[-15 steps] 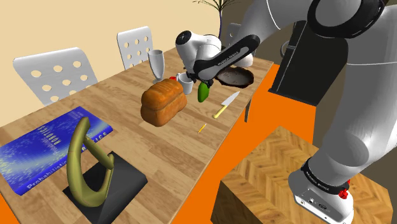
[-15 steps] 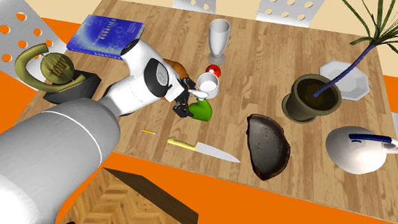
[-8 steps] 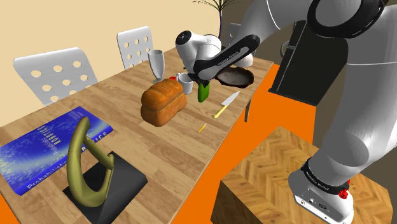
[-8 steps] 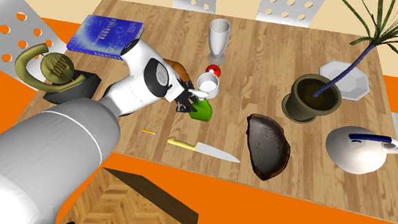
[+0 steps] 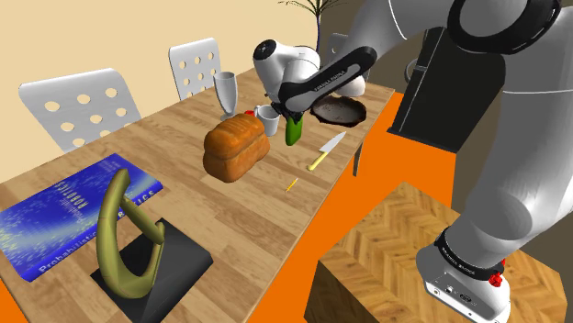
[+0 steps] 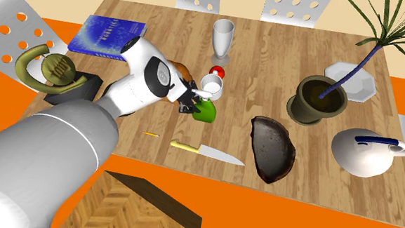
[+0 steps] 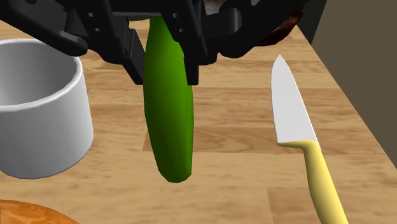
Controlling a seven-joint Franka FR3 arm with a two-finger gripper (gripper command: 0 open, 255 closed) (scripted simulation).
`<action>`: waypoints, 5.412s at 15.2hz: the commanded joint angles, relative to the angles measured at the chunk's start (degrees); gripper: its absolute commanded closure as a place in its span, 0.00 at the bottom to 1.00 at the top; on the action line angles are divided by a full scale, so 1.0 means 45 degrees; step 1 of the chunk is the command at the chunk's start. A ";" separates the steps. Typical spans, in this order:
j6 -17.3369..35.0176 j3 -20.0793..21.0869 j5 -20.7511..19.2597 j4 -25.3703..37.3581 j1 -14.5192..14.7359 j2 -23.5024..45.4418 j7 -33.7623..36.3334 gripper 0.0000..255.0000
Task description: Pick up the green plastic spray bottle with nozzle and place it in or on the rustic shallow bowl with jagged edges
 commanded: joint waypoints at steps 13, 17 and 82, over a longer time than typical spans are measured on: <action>-0.1275 0.0423 0.1142 0.0664 -0.0232 -0.1174 -0.1363 1.00; -0.1691 0.0515 0.1427 0.0960 -0.0267 -0.1444 -0.1742 1.00; 0.1458 -0.1704 0.1937 0.2362 -0.4379 -0.0406 -0.7565 0.00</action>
